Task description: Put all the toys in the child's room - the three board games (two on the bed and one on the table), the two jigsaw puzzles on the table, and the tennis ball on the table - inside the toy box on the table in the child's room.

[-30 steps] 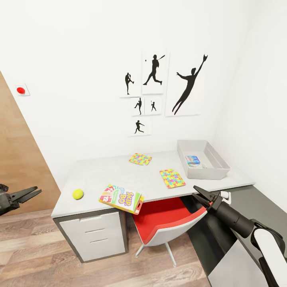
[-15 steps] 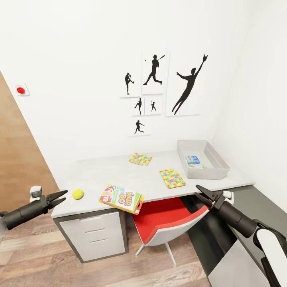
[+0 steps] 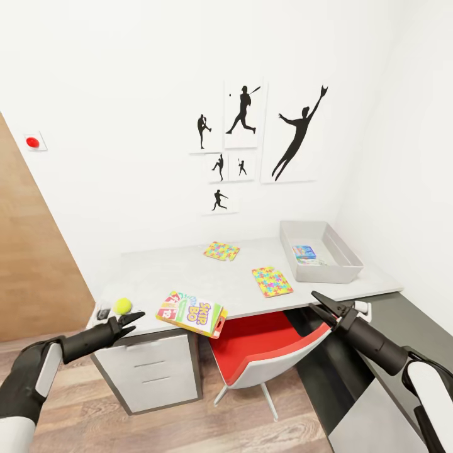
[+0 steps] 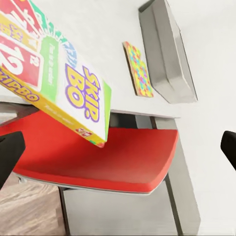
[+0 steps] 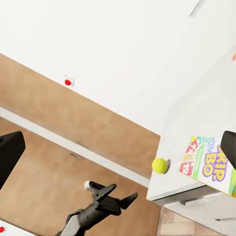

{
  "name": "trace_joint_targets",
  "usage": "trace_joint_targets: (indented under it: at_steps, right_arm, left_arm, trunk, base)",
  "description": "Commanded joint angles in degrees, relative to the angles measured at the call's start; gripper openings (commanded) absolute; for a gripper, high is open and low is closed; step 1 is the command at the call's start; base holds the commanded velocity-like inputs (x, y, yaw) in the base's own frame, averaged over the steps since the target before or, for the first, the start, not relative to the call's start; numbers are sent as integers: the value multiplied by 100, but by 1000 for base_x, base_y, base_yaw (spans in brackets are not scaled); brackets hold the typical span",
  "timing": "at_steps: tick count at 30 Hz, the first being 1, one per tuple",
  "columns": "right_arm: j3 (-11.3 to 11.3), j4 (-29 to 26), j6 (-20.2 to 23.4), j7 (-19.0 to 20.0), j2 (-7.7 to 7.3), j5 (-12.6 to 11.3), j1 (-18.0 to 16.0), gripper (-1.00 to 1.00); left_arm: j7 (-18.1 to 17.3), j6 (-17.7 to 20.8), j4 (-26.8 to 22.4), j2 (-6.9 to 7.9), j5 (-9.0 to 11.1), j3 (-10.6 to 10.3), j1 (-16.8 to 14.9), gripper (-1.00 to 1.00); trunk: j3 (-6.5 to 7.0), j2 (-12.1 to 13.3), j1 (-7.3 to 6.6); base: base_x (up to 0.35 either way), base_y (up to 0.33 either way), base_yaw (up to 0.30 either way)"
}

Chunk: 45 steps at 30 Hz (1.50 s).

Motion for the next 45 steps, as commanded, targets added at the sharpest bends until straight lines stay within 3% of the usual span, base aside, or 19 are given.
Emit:
trace_joint_targets:
  at_steps: [1,11,13,16,23,28,34,45]
  right_arm:
    - [-12,0,38,10,0,-6,-6,100]
    - [-23,-12,54,6,6,-15,-6,100]
    - [-21,-14,57,4,7,-20,-6,100]
    - [-2,-51,66,1,28,-35,-6,100]
    - [86,-83,77,-4,80,-54,-6,100]
    - [228,-90,65,183,103,-70,-6,100]
    - [551,-28,-127,297,223,-16,-5,100]
    - [611,-26,-277,342,230,-14,-6,100]
  left_arm:
    - [23,26,5,-18,7,-23,-5,100]
    - [180,25,472,-85,30,-110,-3,100]
    - [208,-1,680,-148,24,-119,-3,100]
    - [324,-42,924,-360,-13,-127,-3,100]
    - [612,-68,1013,-563,-12,-129,-3,100]
    - [741,-195,1024,-791,-30,-129,-3,100]
    - [786,-296,1026,-831,-9,-129,-3,100]
    - [764,-254,1031,-807,36,-94,-12,100]
  trunk:
    - [-28,-50,24]
    - [-207,-451,244]
    - [-243,-531,288]
    - [-297,-652,354]
    - [-423,-933,507]
    - [-512,-1133,617]
    - [-548,-1213,661]
    - [-746,-1654,903]
  base:
    - [0,0,0]
    - [0,0,0]
    - [0,0,0]
    - [0,0,0]
    - [0,0,0]
    - [0,0,0]
    - [0,0,0]
    - [0,0,0]
